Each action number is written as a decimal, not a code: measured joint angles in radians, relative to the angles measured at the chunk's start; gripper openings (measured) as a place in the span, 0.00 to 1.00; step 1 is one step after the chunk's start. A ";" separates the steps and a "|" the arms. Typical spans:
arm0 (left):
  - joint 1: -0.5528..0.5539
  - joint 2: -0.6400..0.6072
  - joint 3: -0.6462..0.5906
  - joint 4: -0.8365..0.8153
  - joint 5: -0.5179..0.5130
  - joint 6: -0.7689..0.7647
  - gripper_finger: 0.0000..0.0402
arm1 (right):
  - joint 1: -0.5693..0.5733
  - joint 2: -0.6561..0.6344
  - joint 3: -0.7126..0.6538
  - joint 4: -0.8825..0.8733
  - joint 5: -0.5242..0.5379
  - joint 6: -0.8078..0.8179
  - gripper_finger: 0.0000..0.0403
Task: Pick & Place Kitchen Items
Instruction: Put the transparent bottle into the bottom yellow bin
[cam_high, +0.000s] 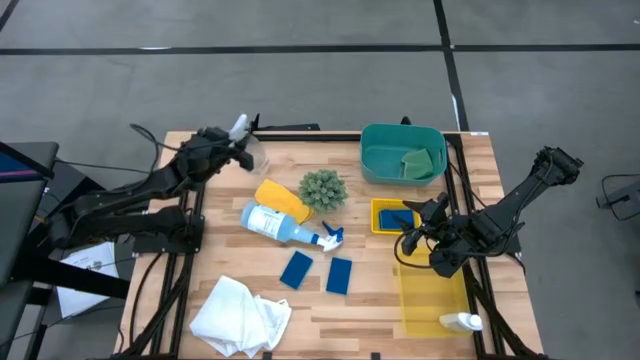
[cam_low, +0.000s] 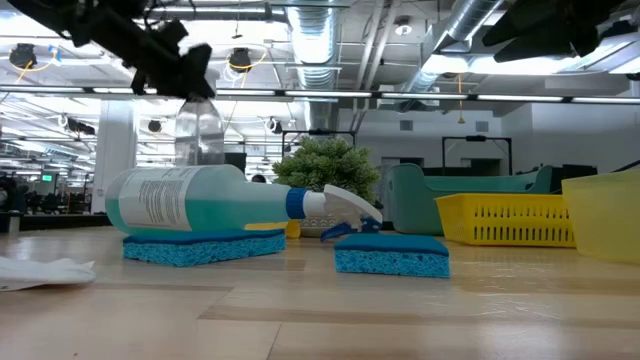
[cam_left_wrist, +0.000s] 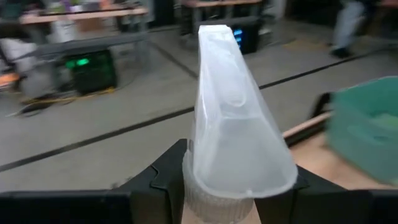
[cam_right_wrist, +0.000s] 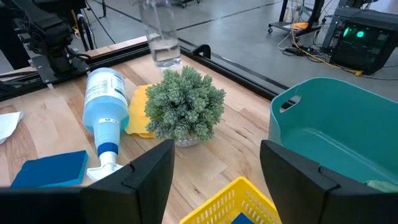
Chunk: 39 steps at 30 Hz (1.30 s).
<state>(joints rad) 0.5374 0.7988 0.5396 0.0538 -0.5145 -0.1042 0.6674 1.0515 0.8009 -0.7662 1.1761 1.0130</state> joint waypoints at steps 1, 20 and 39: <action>-0.012 -0.018 0.000 -0.006 0.019 0.001 0.33 | 0.000 0.000 0.000 -0.001 0.001 0.000 0.56; -0.309 -0.157 0.000 -0.037 0.105 0.072 0.33 | -0.115 -0.054 0.000 -0.012 0.116 -0.003 0.56; -0.731 -0.043 0.020 0.226 0.204 0.093 0.33 | -0.234 -0.111 0.000 -0.045 0.108 -0.055 0.56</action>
<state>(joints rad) -0.1940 0.7558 0.5596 0.2801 -0.3109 -0.0115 0.4335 0.9405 0.8005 -0.8112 1.2844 0.9581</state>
